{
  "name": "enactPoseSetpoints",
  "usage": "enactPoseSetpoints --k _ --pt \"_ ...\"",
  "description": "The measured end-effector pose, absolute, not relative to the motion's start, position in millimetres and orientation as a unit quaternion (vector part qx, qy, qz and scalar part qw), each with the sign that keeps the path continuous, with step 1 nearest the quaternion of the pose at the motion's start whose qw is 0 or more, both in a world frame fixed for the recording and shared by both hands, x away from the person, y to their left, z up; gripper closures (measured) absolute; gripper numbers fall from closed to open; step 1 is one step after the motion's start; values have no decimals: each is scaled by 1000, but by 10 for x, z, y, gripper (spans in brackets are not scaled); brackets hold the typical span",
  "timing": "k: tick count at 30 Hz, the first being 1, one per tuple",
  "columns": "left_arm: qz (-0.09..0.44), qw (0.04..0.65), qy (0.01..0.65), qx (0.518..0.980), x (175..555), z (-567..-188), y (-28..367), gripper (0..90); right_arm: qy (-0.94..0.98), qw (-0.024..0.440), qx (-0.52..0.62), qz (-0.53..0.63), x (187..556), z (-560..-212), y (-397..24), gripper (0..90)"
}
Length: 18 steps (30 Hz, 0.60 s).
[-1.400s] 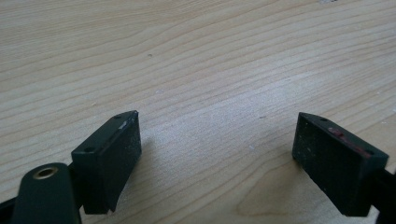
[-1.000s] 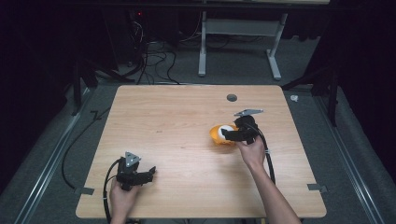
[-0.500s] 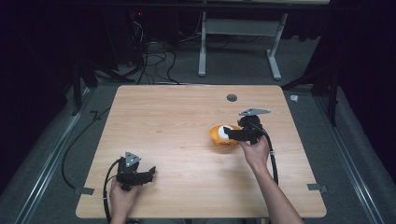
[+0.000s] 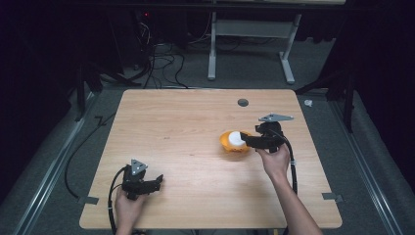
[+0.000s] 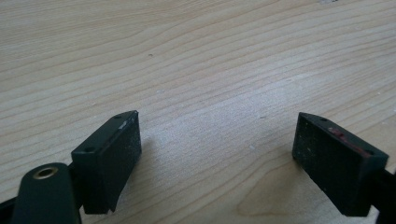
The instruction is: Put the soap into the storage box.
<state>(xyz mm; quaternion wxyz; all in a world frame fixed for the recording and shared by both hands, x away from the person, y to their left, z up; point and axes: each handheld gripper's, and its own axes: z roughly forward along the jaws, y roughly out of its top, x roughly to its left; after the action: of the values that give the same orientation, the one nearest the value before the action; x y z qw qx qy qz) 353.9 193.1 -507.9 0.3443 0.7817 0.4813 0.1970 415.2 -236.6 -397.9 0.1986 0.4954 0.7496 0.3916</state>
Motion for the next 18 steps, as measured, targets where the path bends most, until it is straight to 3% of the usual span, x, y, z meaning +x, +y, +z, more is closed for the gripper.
enactPoseSetpoints --k 18 --pt "198 344 479 783 3537 -5081 1927 156 738 209 489 415 3905 -3843 -2537 311"
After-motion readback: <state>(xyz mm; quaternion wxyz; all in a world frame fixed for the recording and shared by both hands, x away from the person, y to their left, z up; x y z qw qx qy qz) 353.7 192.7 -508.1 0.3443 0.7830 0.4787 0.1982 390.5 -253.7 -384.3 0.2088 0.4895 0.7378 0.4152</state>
